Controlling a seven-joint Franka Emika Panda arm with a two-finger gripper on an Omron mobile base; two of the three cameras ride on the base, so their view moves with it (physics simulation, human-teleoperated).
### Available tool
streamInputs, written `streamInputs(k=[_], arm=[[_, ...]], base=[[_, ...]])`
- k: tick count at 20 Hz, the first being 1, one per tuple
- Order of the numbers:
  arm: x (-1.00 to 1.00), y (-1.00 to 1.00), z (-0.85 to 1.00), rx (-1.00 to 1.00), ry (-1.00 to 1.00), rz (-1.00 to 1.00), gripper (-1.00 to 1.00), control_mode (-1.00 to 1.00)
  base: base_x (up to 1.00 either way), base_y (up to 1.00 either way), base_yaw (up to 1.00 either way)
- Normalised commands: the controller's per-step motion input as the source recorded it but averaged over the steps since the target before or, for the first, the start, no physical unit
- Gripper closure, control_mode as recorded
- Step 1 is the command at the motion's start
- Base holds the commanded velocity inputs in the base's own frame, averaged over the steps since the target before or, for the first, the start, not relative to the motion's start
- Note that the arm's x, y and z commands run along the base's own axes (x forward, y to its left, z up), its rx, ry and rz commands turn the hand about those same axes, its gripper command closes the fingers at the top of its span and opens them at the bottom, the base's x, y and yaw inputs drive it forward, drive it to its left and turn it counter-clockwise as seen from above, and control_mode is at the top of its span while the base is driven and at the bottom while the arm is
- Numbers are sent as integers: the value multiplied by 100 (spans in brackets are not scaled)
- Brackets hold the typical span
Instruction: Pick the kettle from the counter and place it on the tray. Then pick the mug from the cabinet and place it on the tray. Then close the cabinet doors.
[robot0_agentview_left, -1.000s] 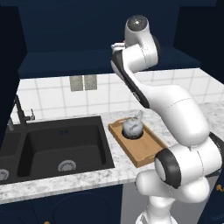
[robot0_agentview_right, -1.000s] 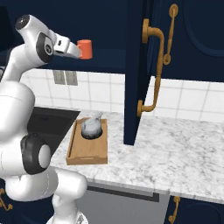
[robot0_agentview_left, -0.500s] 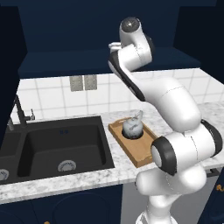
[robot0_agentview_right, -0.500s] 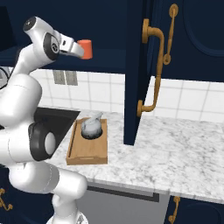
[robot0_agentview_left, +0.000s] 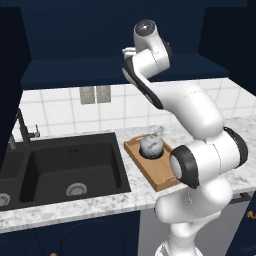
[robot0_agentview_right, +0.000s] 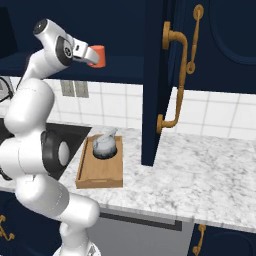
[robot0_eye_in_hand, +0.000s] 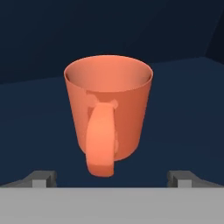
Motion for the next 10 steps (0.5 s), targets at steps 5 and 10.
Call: streamInputs(k=[5, 10], arm=[[25, 1, -16, 0, 0, -1, -100, -100], [19, 1, -9, 0, 0, -2, -100, -100]], base=[[0, 0, 0], [0, 0, 0]])
